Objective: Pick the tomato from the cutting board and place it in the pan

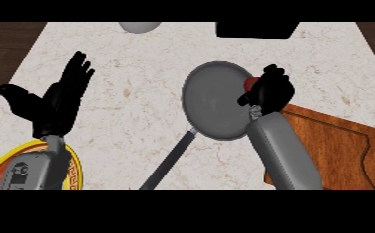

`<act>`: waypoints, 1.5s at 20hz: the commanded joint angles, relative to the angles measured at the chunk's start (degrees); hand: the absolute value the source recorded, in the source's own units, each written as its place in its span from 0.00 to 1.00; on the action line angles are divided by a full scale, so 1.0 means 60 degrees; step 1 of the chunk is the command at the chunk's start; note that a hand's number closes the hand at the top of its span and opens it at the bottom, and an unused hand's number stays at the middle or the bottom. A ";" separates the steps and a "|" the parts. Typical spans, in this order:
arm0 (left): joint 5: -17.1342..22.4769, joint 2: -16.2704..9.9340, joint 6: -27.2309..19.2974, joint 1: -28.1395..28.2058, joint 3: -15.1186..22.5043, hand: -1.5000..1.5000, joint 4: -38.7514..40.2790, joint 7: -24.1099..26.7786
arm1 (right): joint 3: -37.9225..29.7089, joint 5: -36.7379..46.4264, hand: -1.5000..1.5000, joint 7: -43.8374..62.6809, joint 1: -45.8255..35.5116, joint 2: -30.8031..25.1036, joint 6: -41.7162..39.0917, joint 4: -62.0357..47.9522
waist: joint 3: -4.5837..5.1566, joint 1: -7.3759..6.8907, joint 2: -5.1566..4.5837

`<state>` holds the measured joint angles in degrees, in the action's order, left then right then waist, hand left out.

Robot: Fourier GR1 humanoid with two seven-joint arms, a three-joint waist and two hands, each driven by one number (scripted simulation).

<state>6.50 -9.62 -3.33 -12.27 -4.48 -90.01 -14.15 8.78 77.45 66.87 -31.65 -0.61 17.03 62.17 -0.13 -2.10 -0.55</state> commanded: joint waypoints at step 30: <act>-0.0127 -0.0003 -0.0171 0.0674 -0.0172 0.50 -0.0392 -0.0083 | 0.6153 0.2579 0.00 -0.0361 1.0397 0.0101 0.9658 0.8236 | 0.0027 0.0597 0.0152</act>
<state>6.36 -10.18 -3.77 -8.34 -6.29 -91.39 -13.79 39.02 85.84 61.29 22.41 -0.07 65.92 108.38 0.01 1.54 0.49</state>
